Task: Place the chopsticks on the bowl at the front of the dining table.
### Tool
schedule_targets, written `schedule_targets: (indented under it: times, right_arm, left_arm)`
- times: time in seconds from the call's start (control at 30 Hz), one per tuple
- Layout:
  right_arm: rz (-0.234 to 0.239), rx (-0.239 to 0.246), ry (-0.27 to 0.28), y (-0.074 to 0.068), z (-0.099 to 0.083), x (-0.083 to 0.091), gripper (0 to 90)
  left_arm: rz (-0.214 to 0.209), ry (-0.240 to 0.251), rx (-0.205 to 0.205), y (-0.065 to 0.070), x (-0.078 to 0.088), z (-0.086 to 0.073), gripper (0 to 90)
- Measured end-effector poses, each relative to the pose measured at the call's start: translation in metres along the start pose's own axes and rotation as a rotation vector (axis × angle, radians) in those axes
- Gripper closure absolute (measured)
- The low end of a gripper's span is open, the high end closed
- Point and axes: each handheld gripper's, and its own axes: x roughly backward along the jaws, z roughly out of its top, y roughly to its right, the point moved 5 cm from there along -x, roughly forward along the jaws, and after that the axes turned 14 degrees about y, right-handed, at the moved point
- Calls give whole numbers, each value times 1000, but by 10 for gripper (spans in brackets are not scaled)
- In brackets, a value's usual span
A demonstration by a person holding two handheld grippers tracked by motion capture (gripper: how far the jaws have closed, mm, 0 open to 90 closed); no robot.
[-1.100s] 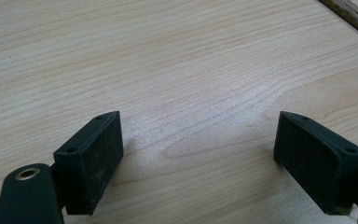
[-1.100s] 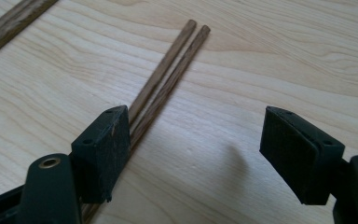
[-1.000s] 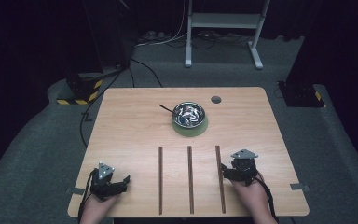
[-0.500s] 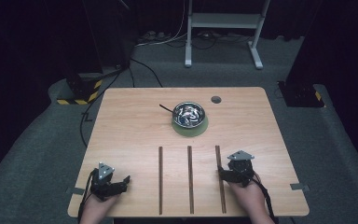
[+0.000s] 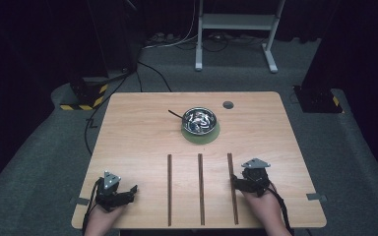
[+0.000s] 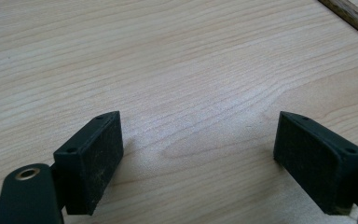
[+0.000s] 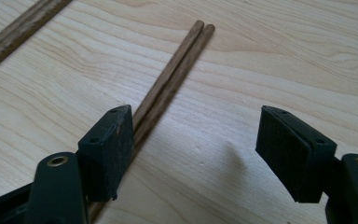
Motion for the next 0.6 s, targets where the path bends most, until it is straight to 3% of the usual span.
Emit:
schedule_targets:
  times: [0.1, 0.33, 0.6]
  right_arm:
    - [16, 3, 1, -4, 0, -1, 288]
    - [5, 1, 2, -3, -1, -3, 327]
    - [-5, -19, -13, 10, -6, 0, 361]
  left_arm:
    - [-3, -1, -2, 0, 0, 0, 154]
    - [-5, -1, -3, 0, 0, 0, 154]
    - [-5, -1, -3, 0, 0, 0, 154]
